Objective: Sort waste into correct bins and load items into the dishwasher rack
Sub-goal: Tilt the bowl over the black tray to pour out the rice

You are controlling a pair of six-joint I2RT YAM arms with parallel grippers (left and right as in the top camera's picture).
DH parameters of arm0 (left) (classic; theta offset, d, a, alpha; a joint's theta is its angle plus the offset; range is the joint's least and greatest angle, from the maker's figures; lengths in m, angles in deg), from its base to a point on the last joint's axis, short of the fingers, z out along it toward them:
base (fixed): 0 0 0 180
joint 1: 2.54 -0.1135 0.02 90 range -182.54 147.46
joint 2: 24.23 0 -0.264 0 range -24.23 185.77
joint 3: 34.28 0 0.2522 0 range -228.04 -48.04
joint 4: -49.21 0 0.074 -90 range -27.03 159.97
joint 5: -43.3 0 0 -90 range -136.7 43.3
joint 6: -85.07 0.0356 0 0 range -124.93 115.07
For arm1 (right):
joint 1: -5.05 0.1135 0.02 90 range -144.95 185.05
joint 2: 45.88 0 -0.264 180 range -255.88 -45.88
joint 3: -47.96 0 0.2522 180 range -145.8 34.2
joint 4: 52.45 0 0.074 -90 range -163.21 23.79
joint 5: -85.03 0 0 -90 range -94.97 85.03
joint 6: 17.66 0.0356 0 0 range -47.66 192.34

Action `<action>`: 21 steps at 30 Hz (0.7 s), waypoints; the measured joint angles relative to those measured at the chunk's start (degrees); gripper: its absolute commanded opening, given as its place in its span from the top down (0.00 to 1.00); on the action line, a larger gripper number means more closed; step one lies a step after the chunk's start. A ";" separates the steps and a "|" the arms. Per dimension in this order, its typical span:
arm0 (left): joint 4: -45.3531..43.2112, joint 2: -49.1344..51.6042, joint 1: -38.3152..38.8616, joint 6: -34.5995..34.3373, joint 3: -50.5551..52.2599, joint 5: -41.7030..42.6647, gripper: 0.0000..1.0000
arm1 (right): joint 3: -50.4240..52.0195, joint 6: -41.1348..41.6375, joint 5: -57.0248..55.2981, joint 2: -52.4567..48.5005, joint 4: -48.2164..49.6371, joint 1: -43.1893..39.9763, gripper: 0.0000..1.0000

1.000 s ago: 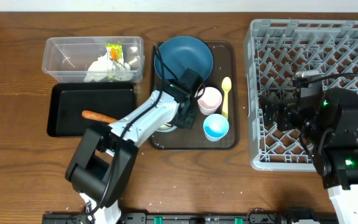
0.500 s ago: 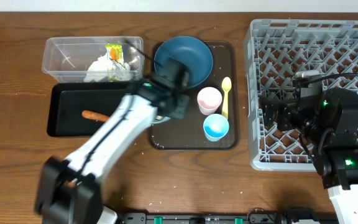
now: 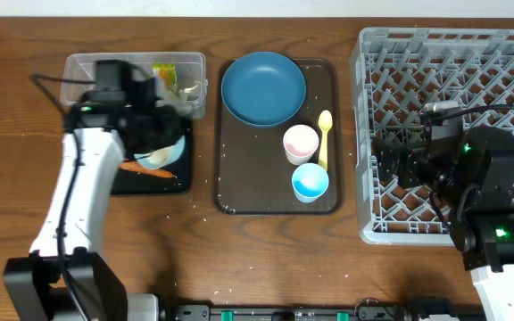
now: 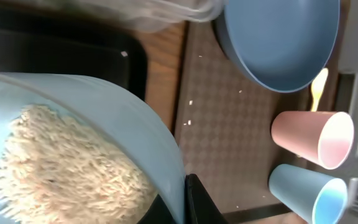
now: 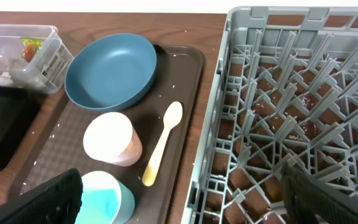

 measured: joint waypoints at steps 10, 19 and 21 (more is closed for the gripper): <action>-1.62 5.53 -14.45 7.04 3.23 18.82 0.94 | 0.00 0.00 0.00 0.00 -0.11 0.00 0.01; -4.76 14.67 -17.59 10.21 3.80 32.44 0.94 | 0.00 0.00 0.00 0.00 -0.13 0.00 0.01; -5.40 15.65 -17.59 10.62 3.96 34.97 0.94 | 0.00 0.00 0.00 0.00 -0.13 0.00 0.01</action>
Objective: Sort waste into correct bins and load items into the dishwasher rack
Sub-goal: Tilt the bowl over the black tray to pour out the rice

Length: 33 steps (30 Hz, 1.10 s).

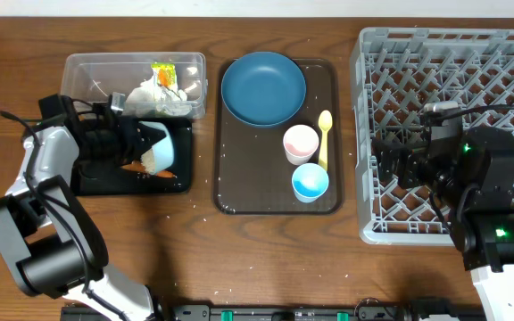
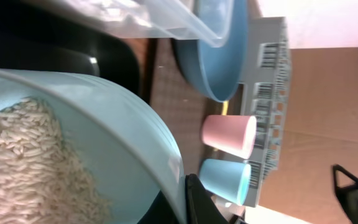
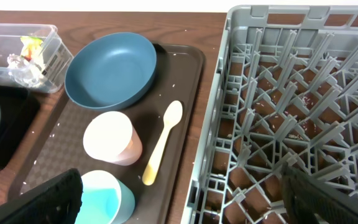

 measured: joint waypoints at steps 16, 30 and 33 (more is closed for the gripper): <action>0.52 0.39 0.00 0.24 0.07 17.88 0.94 | 0.00 0.00 0.00 0.00 -0.22 0.00 0.01; 0.74 0.39 -3.56 -3.28 0.07 24.68 0.94 | 0.00 0.00 0.00 0.00 -0.48 0.00 0.01; 0.74 0.39 -4.52 -3.52 0.07 24.83 0.94 | 0.00 0.00 0.00 0.00 -0.48 0.00 0.01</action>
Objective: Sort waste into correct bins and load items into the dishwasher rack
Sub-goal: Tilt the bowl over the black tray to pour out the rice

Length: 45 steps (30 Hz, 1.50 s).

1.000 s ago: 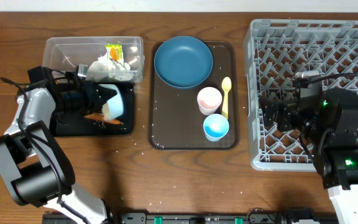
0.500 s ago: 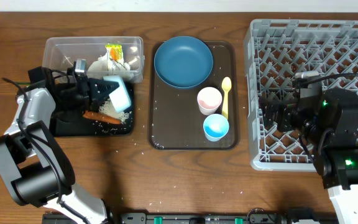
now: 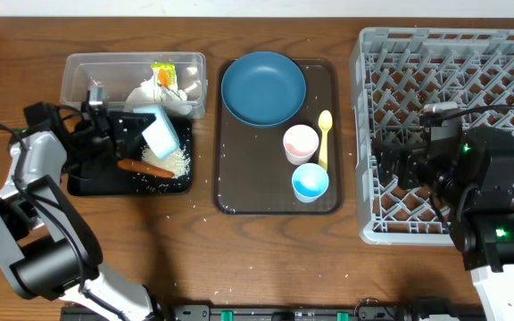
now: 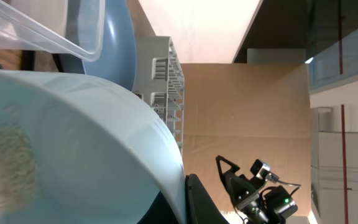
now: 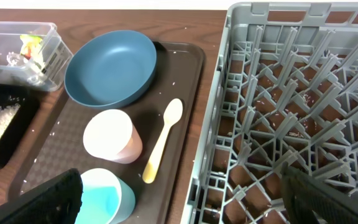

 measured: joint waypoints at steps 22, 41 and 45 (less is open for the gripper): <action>4.59 0.00 -2.93 -11.10 0.02 0.28 0.94 | 0.00 0.00 0.00 0.00 -0.37 0.00 0.01; 1.92 0.00 -3.48 -22.91 0.13 0.24 0.94 | 0.00 -0.02 0.00 0.00 -0.31 0.00 0.01; 1.33 0.00 -3.48 -23.74 0.13 0.24 0.94 | 0.00 0.00 0.00 0.00 -0.22 0.00 0.01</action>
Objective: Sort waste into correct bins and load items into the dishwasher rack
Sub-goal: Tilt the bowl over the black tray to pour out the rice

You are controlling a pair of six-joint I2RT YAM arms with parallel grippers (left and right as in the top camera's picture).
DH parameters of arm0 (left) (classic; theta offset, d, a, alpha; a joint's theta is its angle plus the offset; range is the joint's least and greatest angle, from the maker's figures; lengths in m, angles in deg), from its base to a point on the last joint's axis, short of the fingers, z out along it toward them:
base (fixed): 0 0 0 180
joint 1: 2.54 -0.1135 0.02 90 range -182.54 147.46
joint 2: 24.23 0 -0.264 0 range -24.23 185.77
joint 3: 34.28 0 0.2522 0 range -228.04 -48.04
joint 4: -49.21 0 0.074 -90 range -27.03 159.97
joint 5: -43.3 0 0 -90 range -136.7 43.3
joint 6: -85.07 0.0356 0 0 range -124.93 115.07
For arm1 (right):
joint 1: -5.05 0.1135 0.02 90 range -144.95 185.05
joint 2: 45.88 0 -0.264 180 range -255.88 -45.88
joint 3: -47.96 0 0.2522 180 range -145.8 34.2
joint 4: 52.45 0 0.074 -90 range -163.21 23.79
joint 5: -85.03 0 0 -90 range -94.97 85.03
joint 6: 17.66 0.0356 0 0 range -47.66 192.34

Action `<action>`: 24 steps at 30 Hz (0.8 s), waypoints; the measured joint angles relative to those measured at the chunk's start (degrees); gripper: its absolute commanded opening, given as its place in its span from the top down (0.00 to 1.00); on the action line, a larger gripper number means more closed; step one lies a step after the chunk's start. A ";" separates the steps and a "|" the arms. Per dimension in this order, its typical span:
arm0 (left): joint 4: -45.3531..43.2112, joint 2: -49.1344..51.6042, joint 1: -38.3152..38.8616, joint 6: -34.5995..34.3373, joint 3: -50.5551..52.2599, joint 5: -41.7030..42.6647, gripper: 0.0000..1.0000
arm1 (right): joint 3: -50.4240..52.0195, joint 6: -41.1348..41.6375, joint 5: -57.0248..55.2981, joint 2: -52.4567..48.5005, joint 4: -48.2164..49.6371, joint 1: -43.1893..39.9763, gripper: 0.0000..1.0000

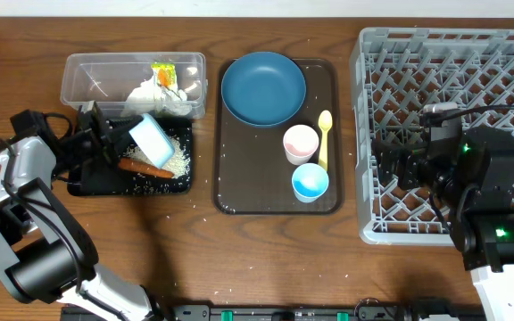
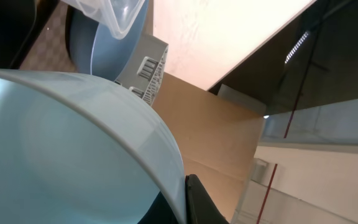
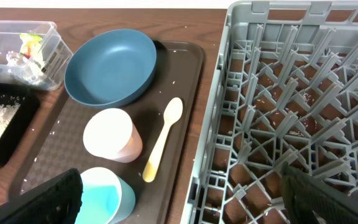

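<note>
My left gripper (image 1: 125, 143) is shut on the rim of a light blue bowl (image 1: 153, 140), which is tipped on its side over the black bin (image 1: 87, 185). In the left wrist view the bowl (image 2: 73, 143) shows an empty inside, with one black finger (image 2: 199, 200) against its rim. White rice (image 1: 178, 155) and a carrot (image 1: 145, 166) lie in the black bin. My right gripper (image 3: 179, 179) is open and holds nothing, hovering over the left side of the grey dishwasher rack (image 1: 507, 53).
A clear bin (image 1: 87, 76) with wrappers stands behind the black bin. The brown tray (image 1: 239, 192) carries a blue plate (image 1: 263, 87), a pink cup (image 1: 300, 143), a blue cup (image 1: 310, 182) and a yellow spoon (image 1: 325, 134). Rice grains are scattered on the table.
The bowl is tipped further and sits slightly lower left over the black bin. Its inside now shows no rice. The right arm has not moved.
My left gripper first held the bowl full of rice above the black bin. Then the bowl was tilted on its side with the rice still inside. Later a rice pile lay in the bin, and now the bowl is empty.
</note>
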 measured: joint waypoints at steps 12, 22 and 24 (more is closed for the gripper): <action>-8.57 -7.56 2.49 10.62 0.07 -6.14 0.94 | 0.00 0.00 0.00 0.00 0.00 0.00 0.01; -0.26 -12.59 2.71 21.77 0.07 -6.64 0.94 | 0.00 0.00 0.00 0.00 -0.90 0.00 0.01; -0.28 -12.57 2.80 21.68 0.07 -6.49 0.94 | 0.00 0.00 0.00 0.00 -0.87 0.00 0.01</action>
